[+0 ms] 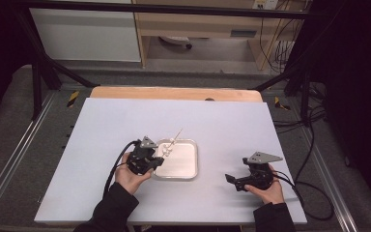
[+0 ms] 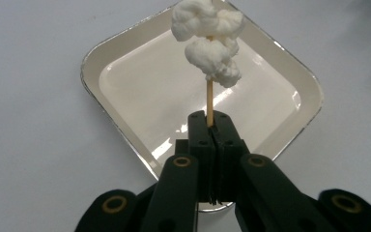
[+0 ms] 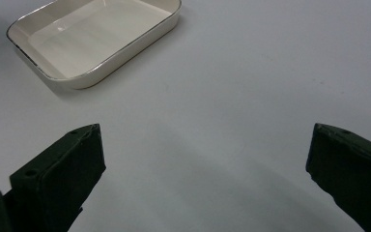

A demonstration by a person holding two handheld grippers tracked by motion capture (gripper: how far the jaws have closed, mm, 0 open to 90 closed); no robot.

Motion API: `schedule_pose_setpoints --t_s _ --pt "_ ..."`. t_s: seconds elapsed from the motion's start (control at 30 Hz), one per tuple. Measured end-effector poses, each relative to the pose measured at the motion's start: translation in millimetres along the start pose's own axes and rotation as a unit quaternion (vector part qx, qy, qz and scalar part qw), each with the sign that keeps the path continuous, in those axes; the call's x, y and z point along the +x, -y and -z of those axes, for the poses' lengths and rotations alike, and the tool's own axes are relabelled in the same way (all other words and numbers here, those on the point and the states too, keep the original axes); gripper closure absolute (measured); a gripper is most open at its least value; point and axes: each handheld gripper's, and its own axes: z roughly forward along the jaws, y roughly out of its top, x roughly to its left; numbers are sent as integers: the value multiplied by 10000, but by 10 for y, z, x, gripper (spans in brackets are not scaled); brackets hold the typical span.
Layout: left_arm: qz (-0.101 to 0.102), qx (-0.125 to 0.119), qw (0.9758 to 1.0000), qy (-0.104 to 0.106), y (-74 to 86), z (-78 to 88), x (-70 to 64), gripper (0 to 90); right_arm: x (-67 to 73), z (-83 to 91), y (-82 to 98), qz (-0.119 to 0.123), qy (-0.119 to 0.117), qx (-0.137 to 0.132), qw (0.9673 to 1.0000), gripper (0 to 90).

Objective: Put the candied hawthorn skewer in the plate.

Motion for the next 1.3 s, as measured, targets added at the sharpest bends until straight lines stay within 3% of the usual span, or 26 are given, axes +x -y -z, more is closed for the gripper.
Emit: schedule_pose_setpoints --t_s 0.23,0.67,0.93,1.3 --pt "-79 341 9993 -138 -8 -159 -31 882 -5 13 -3 12 -5 -12 10000 7" --pt "-263 808 9960 -291 10 -275 -104 879 2 17 0 3 3 1 10000 7" --pt "-313 879 9951 -312 5 -306 -123 868 4 14 1 3 -13 0 10000 7" --pt "-385 668 9965 -327 8 -205 -78 617 8 10 2 -9 -21 9 10000 7"
